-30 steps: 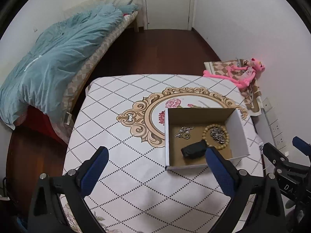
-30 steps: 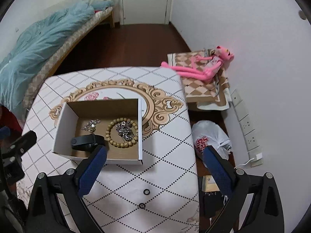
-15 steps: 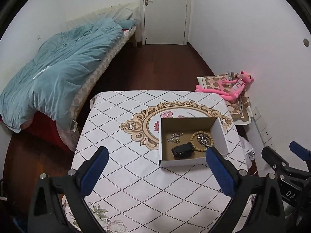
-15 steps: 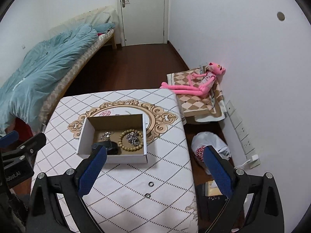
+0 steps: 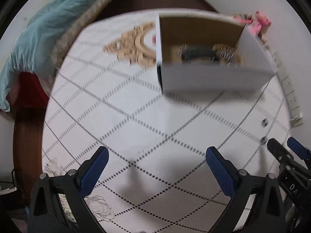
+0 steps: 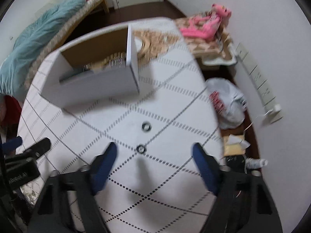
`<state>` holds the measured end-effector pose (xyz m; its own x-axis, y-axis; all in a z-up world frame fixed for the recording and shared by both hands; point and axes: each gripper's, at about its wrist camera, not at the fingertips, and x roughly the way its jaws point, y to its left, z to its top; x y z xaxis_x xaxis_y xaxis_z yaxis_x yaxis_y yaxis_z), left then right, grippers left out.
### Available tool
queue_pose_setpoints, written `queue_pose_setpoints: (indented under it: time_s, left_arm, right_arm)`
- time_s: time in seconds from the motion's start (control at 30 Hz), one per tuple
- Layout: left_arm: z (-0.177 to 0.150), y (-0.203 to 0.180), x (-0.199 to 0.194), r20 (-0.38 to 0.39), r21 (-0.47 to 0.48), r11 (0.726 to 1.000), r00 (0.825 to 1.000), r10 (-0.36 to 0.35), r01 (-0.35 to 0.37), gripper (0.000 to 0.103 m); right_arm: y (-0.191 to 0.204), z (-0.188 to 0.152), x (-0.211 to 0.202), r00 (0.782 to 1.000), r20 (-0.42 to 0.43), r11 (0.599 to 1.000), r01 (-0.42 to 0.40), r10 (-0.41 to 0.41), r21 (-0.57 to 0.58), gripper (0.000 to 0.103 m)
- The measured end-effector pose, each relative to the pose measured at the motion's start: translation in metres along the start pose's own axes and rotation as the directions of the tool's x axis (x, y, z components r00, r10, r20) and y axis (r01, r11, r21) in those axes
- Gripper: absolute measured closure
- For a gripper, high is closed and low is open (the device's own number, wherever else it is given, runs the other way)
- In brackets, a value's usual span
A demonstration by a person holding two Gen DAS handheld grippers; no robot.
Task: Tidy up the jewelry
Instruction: 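Reach the right tool to a small black ring on the table and grasp it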
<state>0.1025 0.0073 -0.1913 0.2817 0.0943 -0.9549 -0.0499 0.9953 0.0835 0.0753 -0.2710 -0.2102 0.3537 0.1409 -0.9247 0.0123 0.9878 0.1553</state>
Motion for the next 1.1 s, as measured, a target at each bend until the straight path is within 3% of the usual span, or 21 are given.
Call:
queue_pose_setpoints:
  time_s: [0.23,0.33,0.4,0.7,1.0,1.1]
  left_arm:
    - [-0.011,0.008,0.013,-0.031,-0.004,1.000,0.999,0.022,-0.022,0.001]
    - [-0.012,0.010,0.014,-0.035,-0.010,1.000,0.999,0.020,-0.020,0.001]
    - [-0.011,0.007,0.015,-0.032,-0.007,1.000,0.999,0.019,-0.019,0.001]
    - [0.000,-0.036,0.006,0.006,0.061,0.998,1.000,-0.025,0.025,0.001]
    - [0.011,-0.128,-0.004,0.038,0.176,0.966,0.980,-0.197,0.187,0.002]
    - [0.011,-0.151,-0.005,0.056,0.223,0.955,0.975,-0.213,0.196,0.020]
  right_arm:
    - [0.014,-0.010,0.018,0.999,0.037,0.998,0.015,-0.013,-0.053,0.052]
    - [0.017,-0.009,0.019,0.997,0.056,0.996,0.050,-0.046,-0.076,0.070]
    - [0.017,-0.010,0.018,0.997,0.068,0.995,0.048,-0.042,-0.086,0.090]
    - [-0.017,-0.001,-0.003,0.994,0.105,0.999,-0.040,0.039,0.011,0.090]
    - [-0.092,0.013,-0.020,0.990,0.135,0.989,0.027,-0.046,0.143,0.090]
    - [-0.114,0.014,-0.019,0.990,0.126,0.983,0.042,-0.065,0.181,0.090]
